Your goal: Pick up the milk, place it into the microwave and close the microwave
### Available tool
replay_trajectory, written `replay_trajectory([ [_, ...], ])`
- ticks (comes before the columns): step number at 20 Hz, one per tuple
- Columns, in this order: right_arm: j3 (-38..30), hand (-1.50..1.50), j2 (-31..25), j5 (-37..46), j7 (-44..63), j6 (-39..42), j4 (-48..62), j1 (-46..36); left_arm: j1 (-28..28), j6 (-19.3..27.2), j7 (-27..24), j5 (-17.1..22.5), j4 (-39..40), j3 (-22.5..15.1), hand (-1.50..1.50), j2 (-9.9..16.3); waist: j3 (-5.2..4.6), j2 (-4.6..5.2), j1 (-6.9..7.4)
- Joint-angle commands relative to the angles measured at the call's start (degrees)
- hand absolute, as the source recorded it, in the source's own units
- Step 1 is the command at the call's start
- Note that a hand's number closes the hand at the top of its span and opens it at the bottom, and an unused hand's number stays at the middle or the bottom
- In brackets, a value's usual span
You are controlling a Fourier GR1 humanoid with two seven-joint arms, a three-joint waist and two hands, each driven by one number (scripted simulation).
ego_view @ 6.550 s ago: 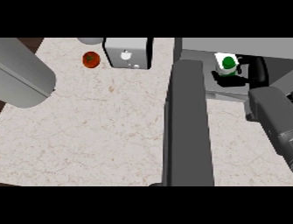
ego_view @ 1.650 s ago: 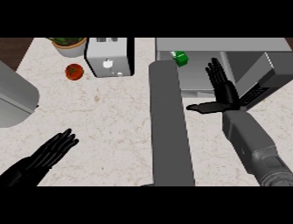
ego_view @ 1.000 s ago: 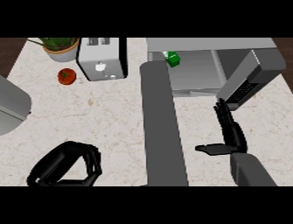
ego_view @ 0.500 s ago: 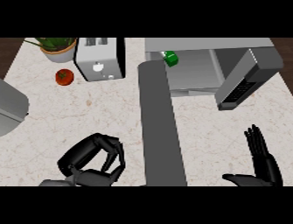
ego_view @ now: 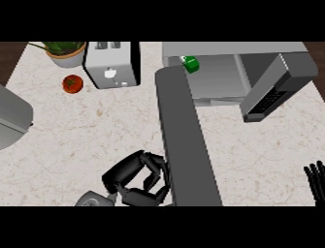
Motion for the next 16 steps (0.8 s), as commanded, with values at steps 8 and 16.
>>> replay_trajectory([
  [8,6.0,-1.50,-1.8,-11.1,7.4,11.4,-24.6,9.6,-7.9,19.9,5.5,11.2,8.3,-24.6,1.50,-0.1,-0.07,0.35,-1.98],
  [16,8.4,-1.50,-5.2,-17.3,15.8,12.1,-36.5,10.7,-17.5,36.2,6.1,20.1,11.3,-34.0,1.50,-0.1,-0.12,0.77,-4.19],
])
